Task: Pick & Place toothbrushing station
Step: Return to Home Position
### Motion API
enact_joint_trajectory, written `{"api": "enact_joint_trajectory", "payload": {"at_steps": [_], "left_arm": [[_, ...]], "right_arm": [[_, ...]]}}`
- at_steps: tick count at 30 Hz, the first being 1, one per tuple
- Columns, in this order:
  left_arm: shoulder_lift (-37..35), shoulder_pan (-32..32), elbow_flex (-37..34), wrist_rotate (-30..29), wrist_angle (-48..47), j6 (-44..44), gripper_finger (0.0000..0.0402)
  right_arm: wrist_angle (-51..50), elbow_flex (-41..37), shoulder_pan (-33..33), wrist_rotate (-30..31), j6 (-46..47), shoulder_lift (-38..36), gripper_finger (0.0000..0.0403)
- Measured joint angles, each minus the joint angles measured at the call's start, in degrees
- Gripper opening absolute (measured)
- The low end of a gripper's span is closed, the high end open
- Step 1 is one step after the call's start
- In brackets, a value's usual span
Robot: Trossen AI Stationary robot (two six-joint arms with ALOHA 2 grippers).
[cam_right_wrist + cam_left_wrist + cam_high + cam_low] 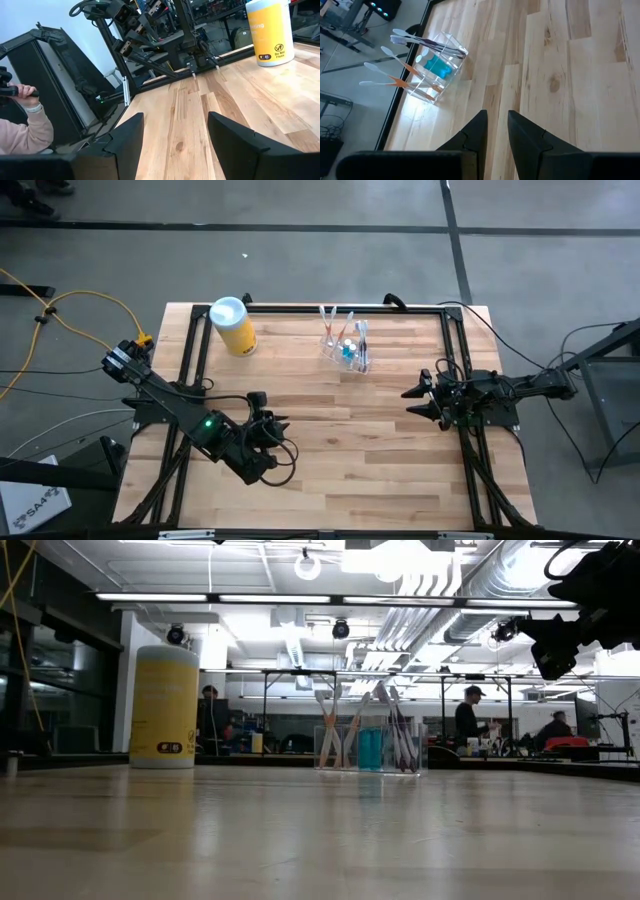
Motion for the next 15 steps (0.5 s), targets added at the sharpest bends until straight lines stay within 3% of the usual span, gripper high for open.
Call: {"api": "enact_joint_trajectory", "payload": {"at_steps": [15], "left_arm": [[0.0,0.0,0.0,1.2,-0.1,0.6,0.0069]], "right_arm": [[0.0,0.0,0.0,0.0,0.0,0.0,0.0213]]}}
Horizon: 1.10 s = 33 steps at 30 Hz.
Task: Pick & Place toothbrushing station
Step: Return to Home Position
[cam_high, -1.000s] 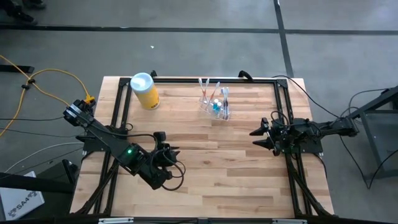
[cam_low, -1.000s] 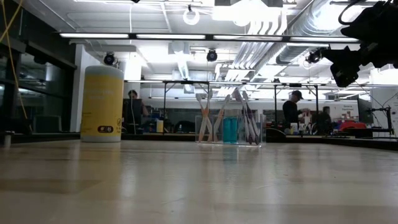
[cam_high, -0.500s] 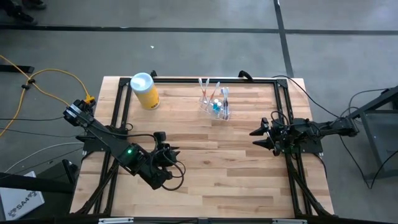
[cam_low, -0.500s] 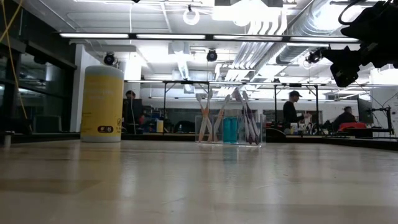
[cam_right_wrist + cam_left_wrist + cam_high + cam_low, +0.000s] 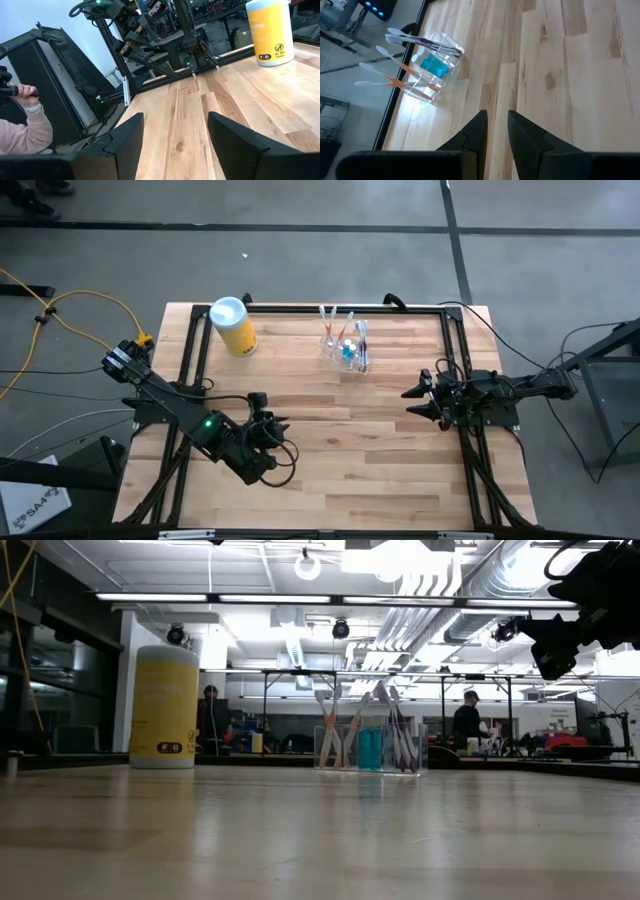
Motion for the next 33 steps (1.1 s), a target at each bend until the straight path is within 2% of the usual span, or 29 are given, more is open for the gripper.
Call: {"api": "enact_joint_trajectory", "payload": {"at_steps": [8,12,14,18,20,22,28,33], "left_arm": [[-0.6,0.0,-0.2,-0.1,0.3,-2.0,0.0069],[-0.7,1.0,-4.9,1.0,8.8,2.1,0.0069],[-0.7,2.4,-8.7,5.6,16.3,7.4,0.0069],[-0.8,7.9,-15.5,21.9,33.9,18.1,0.0069],[-0.9,11.5,-17.8,28.8,38.9,20.5,0.0069],[-0.9,14.9,-19.5,33.3,41.1,21.1,0.0069],[-1.4,22.4,-25.4,37.4,45.7,20.2,0.0069],[-7.7,25.4,-33.2,37.4,45.9,16.8,0.0069]], "right_arm": [[0.0,0.0,0.0,0.0,0.0,0.0,0.0213],[0.1,0.0,0.0,0.0,0.0,0.0,0.0211],[0.1,0.0,0.0,0.0,0.0,0.0,0.0212],[0.2,0.0,0.0,0.0,0.0,0.0,0.0212],[0.2,0.0,0.0,0.0,0.0,0.0,0.0211],[0.2,0.0,0.0,0.0,0.0,0.0,0.0211],[0.3,0.0,0.0,0.0,0.0,0.0,0.0211],[0.3,0.0,0.0,0.0,0.0,0.0,0.0213]]}}
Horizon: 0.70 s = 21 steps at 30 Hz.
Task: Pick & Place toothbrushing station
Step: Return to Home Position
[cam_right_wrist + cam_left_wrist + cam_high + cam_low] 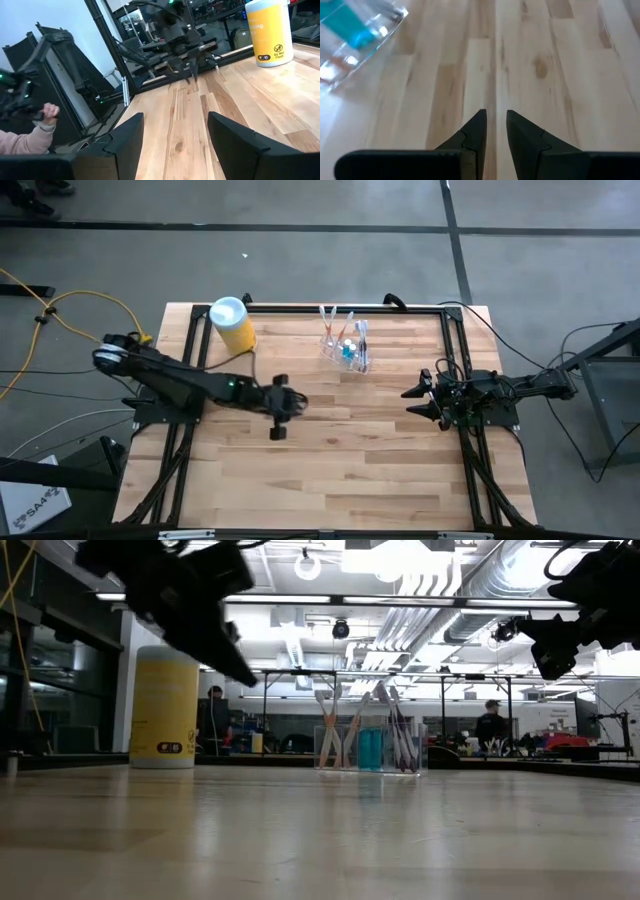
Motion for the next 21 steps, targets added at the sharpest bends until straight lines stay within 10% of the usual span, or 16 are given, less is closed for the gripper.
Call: {"api": "enact_joint_trajectory", "payload": {"at_steps": [21], "left_arm": [[-42.1,2.1,-32.7,-1.0,11.3,0.5,0.0069]], "right_arm": [[0.1,0.0,0.0,0.1,0.0,0.0,0.0211]]}}
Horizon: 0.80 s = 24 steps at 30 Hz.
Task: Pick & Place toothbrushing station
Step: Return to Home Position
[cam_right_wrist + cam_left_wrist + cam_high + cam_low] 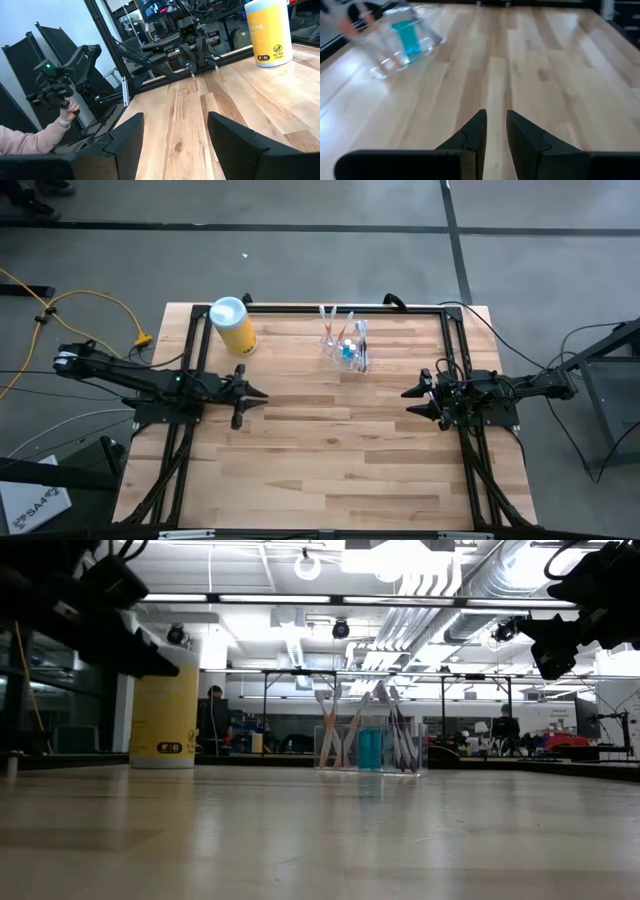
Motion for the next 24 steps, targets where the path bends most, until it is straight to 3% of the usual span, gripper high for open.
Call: {"api": "enact_joint_trajectory", "payload": {"at_steps": [12,24], "left_arm": [[-6.6,1.9,-7.5,-0.6,2.3,-1.6,0.0069],[-9.0,2.0,-7.7,0.7,-0.3,-1.2,0.0069]], "right_arm": [[0.0,0.0,0.0,0.1,0.0,0.0,0.0212],[0.0,0.0,0.0,0.1,0.0,0.0,0.0213]]}}
